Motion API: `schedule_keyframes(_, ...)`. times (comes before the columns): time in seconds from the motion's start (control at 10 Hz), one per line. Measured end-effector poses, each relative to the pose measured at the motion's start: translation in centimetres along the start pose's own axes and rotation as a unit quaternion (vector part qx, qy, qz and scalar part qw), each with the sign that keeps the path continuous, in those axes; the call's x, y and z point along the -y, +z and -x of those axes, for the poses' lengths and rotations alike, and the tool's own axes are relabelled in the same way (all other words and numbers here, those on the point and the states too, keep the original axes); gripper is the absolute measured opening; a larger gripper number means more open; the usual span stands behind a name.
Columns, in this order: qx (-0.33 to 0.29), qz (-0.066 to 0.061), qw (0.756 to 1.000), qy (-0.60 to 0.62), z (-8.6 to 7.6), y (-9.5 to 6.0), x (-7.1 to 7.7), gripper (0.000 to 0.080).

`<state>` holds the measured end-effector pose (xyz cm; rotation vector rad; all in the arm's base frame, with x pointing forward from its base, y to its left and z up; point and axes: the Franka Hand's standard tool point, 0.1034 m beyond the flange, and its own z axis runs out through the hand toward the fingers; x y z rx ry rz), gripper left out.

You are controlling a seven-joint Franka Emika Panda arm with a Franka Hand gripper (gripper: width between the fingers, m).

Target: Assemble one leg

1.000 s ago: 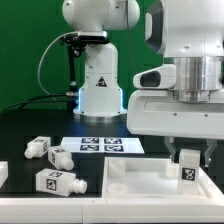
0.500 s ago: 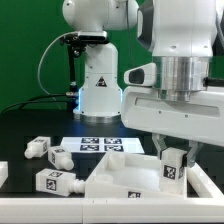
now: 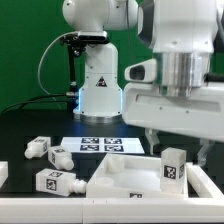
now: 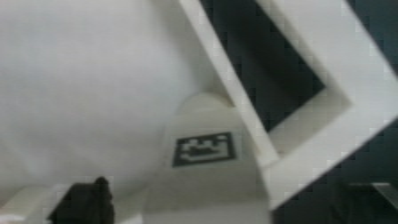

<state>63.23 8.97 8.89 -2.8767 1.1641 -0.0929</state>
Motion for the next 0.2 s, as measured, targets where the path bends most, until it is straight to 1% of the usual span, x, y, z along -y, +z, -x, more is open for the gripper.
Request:
schedule_keyframes(0.1,0.004,-0.003,1.000,-0.003,0.36,-1.47,0.48,0.0623)
schedule_keyframes(0.2,0.010,-0.002,1.000,-0.003,0.45,-2.46,0.73,0.0645)
